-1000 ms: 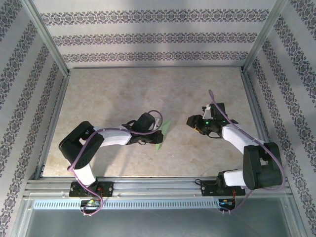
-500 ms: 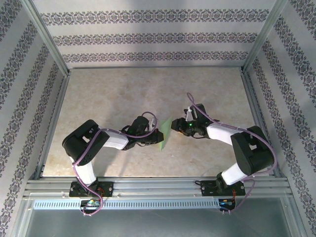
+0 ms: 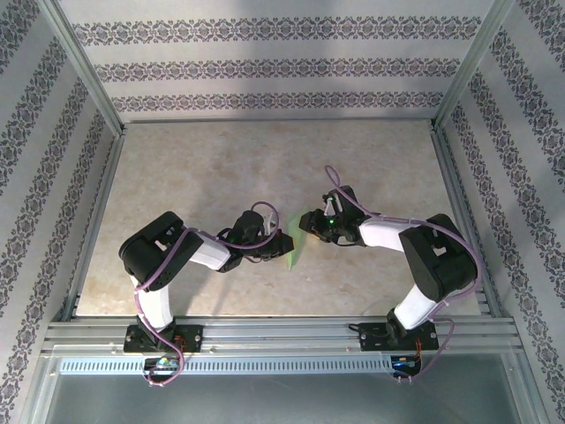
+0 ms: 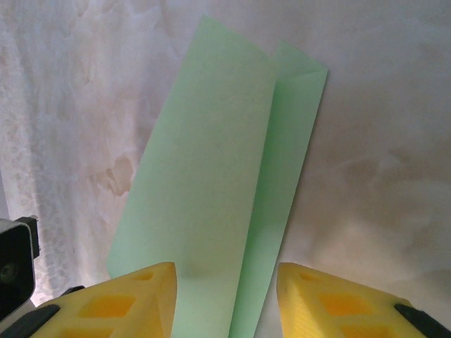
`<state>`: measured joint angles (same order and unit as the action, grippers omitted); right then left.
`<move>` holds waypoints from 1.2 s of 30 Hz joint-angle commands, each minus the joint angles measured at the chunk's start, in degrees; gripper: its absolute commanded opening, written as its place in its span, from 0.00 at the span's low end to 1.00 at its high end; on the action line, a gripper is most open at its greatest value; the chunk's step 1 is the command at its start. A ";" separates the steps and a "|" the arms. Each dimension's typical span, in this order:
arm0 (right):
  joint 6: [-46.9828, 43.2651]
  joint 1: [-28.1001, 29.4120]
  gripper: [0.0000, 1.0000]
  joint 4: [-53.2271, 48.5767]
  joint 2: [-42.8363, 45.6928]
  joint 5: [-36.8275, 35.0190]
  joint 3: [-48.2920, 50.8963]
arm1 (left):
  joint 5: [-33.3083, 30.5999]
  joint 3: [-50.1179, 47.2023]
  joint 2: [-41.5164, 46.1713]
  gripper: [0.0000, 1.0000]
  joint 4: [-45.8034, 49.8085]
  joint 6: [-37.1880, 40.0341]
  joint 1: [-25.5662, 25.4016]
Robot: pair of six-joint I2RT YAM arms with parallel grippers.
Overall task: Fold a paper plane with a square sheet of paper (fold left side to right side)
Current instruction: Fold the wing for the fifth time at the center of the table.
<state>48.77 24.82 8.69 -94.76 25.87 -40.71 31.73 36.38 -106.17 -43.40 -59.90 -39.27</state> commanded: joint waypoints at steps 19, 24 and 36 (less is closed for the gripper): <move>2.79 2.78 0.38 -0.59 -5.62 -4.99 -4.09 | 0.75 -1.33 -4.22 0.10 -10.30 -5.53 0.81; 2.82 3.48 0.36 -3.85 -7.49 -6.45 -5.59 | 0.85 -1.57 -4.14 0.17 -11.07 -5.67 0.86; 1.12 3.62 0.35 -7.18 -7.98 -7.76 -6.14 | -0.13 -4.17 1.79 0.39 -6.36 -3.65 3.28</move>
<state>50.89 27.66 4.93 -100.62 20.38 -46.78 31.73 32.82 -106.69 -52.23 -65.21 -37.34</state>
